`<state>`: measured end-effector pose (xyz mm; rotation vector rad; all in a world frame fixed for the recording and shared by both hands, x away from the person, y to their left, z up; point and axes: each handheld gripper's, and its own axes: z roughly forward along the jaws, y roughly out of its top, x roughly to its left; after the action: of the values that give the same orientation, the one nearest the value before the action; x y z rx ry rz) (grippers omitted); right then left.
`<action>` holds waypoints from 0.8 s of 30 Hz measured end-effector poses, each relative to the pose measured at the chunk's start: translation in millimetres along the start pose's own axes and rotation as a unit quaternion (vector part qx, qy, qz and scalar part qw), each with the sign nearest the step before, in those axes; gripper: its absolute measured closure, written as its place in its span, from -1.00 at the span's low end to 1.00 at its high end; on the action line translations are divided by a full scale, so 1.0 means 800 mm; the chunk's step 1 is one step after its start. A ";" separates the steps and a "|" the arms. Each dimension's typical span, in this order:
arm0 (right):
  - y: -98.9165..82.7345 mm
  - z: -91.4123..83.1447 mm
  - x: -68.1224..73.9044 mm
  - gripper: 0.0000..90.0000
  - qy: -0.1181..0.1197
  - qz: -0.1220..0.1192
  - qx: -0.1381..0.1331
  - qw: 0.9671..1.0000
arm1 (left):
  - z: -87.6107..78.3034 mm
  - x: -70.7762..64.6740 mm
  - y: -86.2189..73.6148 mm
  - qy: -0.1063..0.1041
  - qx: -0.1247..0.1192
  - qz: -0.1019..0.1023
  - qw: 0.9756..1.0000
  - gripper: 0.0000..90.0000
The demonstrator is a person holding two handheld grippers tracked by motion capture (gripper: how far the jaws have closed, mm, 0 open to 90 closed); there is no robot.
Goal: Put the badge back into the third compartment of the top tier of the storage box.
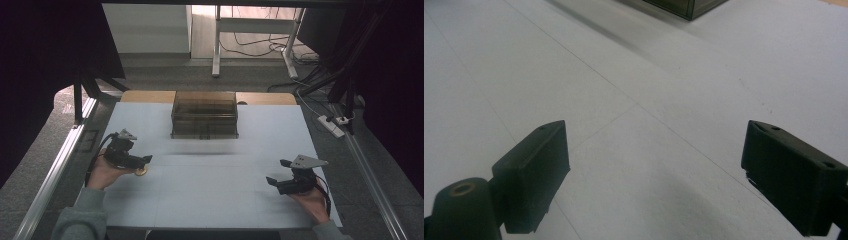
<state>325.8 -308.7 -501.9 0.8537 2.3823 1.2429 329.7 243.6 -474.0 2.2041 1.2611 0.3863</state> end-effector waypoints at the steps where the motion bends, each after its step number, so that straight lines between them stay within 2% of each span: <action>1: 0.000 0.000 0.000 -0.74 0.000 0.000 0.001 1.000 | 0.000 0.000 0.000 0.000 0.000 0.000 1.000 -0.74; 3: -0.001 0.002 0.000 -0.74 0.000 0.001 -0.002 1.000 | 0.005 0.003 -0.002 0.003 0.011 -0.002 1.000 -0.74; 9: -0.001 0.001 0.000 -0.74 -0.002 0.000 0.003 1.000 | 0.011 0.004 -0.010 -0.006 0.027 0.000 1.000 -0.74; 16: -0.001 0.000 -0.001 -0.74 -0.003 0.000 0.004 1.000 | 0.020 0.005 -0.016 -0.006 0.043 0.000 0.999 -0.74; 18: -0.001 0.001 -0.001 -0.74 -0.004 0.000 0.006 1.000 | 0.025 0.006 -0.021 -0.012 0.056 0.003 0.998 -0.74; 24: -0.002 0.002 -0.001 -0.73 -0.003 0.000 0.007 1.000 | 0.033 0.006 -0.023 -0.021 0.070 0.007 0.997 -0.74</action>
<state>326.6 -308.5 -504.2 0.8608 2.3891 1.2228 332.8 246.4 -506.1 2.3255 1.2864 0.2623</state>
